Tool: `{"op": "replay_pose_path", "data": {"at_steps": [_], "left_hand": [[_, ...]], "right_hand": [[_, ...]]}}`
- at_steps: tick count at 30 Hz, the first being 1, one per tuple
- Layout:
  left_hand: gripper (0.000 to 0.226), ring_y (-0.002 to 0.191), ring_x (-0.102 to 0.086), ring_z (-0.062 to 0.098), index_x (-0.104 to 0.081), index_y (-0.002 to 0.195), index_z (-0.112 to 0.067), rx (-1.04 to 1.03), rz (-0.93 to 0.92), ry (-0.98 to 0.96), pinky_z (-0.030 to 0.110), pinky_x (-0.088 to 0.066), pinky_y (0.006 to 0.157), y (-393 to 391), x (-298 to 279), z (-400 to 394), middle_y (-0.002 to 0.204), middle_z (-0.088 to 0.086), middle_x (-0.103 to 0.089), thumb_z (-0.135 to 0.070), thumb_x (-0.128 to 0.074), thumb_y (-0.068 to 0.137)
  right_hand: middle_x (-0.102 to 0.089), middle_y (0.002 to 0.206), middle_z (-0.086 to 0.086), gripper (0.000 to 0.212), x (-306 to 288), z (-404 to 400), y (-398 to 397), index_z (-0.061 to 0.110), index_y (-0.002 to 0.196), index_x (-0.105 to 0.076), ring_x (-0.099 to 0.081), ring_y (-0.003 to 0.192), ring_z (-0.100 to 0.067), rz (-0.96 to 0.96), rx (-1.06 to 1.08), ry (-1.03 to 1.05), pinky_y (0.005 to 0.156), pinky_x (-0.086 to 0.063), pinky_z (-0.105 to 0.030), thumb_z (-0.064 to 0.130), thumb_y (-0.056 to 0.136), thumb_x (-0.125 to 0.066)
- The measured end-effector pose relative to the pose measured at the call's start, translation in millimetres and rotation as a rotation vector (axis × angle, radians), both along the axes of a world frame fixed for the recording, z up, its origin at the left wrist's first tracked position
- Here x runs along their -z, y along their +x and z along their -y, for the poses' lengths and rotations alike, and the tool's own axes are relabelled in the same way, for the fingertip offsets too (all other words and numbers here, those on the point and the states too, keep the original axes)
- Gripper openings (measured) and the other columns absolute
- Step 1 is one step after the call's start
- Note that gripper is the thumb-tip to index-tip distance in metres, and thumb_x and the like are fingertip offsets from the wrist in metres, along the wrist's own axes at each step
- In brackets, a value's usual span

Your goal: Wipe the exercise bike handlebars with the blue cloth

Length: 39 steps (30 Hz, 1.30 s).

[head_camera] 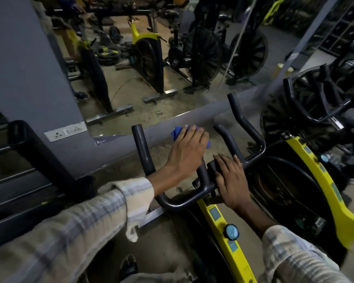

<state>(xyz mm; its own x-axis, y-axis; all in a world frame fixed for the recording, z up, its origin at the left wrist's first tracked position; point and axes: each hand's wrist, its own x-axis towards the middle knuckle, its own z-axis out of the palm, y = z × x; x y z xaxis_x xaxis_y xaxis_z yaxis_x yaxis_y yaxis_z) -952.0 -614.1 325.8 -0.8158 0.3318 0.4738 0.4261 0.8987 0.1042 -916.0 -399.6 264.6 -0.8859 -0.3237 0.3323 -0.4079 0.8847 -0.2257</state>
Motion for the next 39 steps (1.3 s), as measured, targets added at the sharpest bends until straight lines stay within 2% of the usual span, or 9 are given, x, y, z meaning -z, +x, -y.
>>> {"op": "replay_pose_path", "data": {"at_steps": [5, 11, 14, 19, 23, 27, 30, 35, 39], "left_hand": [[0.027, 0.108, -0.064, 0.029, -0.06, 0.117, -0.015, 0.105, 0.166, -0.142, 0.038, -0.041, 0.088, -31.0, -45.5, 0.0, 0.116, 0.006, -0.067, -0.01, -0.063, 0.09], [0.04, 0.117, -0.061, 0.034, -0.058, 0.13, -0.007, 0.308, -0.009, -0.376, 0.048, -0.04, 0.115, -24.1, -33.3, 13.3, 0.122, 0.012, -0.065, -0.015, -0.051, 0.091], [0.031, 0.113, -0.062, 0.032, -0.063, 0.116, -0.012, 0.39, -0.068, -0.34, 0.048, -0.041, 0.118, -29.3, -23.7, 24.1, 0.115, 0.01, -0.068, -0.008, -0.062, 0.084], [0.036, 0.113, -0.065, 0.032, -0.066, 0.12, -0.011, 0.409, -0.119, -0.257, 0.05, -0.044, 0.114, -36.9, -27.3, 22.7, 0.119, 0.01, -0.07, -0.003, -0.061, 0.084], [0.042, 0.135, -0.058, 0.037, -0.066, 0.13, -0.012, 0.387, -0.237, -0.284, 0.059, -0.036, 0.12, -31.3, -24.8, 11.9, 0.139, 0.015, -0.065, -0.008, -0.052, 0.091], [0.034, 0.144, -0.049, 0.044, -0.071, 0.122, -0.019, 0.301, -0.109, -0.376, 0.068, -0.022, 0.125, -23.4, -20.8, 8.5, 0.146, 0.021, -0.061, -0.027, -0.072, 0.089], [0.04, 0.141, -0.051, 0.042, -0.07, 0.128, -0.019, 0.267, -0.071, -0.397, 0.065, -0.022, 0.126, -23.4, -23.1, 3.3, 0.143, 0.02, -0.063, -0.04, -0.062, 0.095], [0.081, 0.143, -0.049, 0.04, -0.054, 0.149, -0.001, 0.274, -0.118, -0.368, 0.056, -0.024, 0.128, -10.0, -8.0, 8.0, 0.151, 0.022, -0.056, -0.067, -0.04, 0.103], [0.078, 0.153, -0.034, 0.044, -0.048, 0.155, -0.006, 0.166, -0.112, -0.32, 0.062, -0.018, 0.129, -12.6, -17.7, 19.6, 0.163, 0.025, -0.041, -0.065, -0.04, 0.104]], "right_hand": [[-0.056, 0.15, -0.01, 0.056, -1.6, 6.3, 1.1, 0.012, 0.152, -0.052, -0.05, 0.143, -0.029, 0.024, 0.045, -0.001, 0.133, -0.017, -0.05, 0.029, 0.1, -0.039], [-0.056, 0.151, -0.011, 0.058, -4.2, 10.2, 4.1, 0.014, 0.152, -0.051, -0.048, 0.144, -0.028, 0.065, 0.086, 0.001, 0.134, -0.015, -0.048, 0.028, 0.097, -0.039], [-0.056, 0.15, -0.011, 0.058, -4.6, 10.8, 4.3, 0.015, 0.152, -0.051, -0.048, 0.144, -0.027, 0.072, 0.089, -0.005, 0.134, -0.013, -0.046, 0.028, 0.097, -0.038], [-0.057, 0.15, -0.01, 0.059, -2.0, 10.2, 3.8, 0.016, 0.152, -0.052, -0.048, 0.145, -0.027, 0.078, 0.089, -0.02, 0.133, -0.016, -0.051, 0.031, 0.096, -0.038], [-0.057, 0.15, -0.011, 0.059, -2.1, 9.7, 3.0, 0.014, 0.152, -0.052, -0.049, 0.144, -0.028, 0.061, 0.072, -0.031, 0.132, -0.019, -0.053, 0.031, 0.097, -0.039], [-0.058, 0.149, -0.012, 0.059, 1.2, 6.9, 2.0, 0.013, 0.152, -0.053, -0.05, 0.143, -0.029, 0.048, 0.063, -0.044, 0.132, -0.019, -0.052, 0.031, 0.097, -0.039], [-0.057, 0.149, -0.012, 0.06, 3.8, 5.7, 1.2, 0.014, 0.152, -0.053, -0.049, 0.144, -0.03, 0.047, 0.063, -0.046, 0.132, -0.018, -0.052, 0.032, 0.096, -0.04], [-0.058, 0.147, -0.01, 0.056, 8.7, 2.1, -1.9, 0.013, 0.149, -0.055, -0.05, 0.143, -0.029, 0.027, 0.04, -0.056, 0.132, -0.019, -0.051, 0.032, 0.098, -0.04], [-0.058, 0.146, -0.011, 0.056, 11.0, 0.9, -1.9, 0.013, 0.148, -0.056, -0.051, 0.141, -0.031, 0.021, 0.039, -0.079, 0.132, -0.02, -0.052, 0.032, 0.098, -0.041]]}}
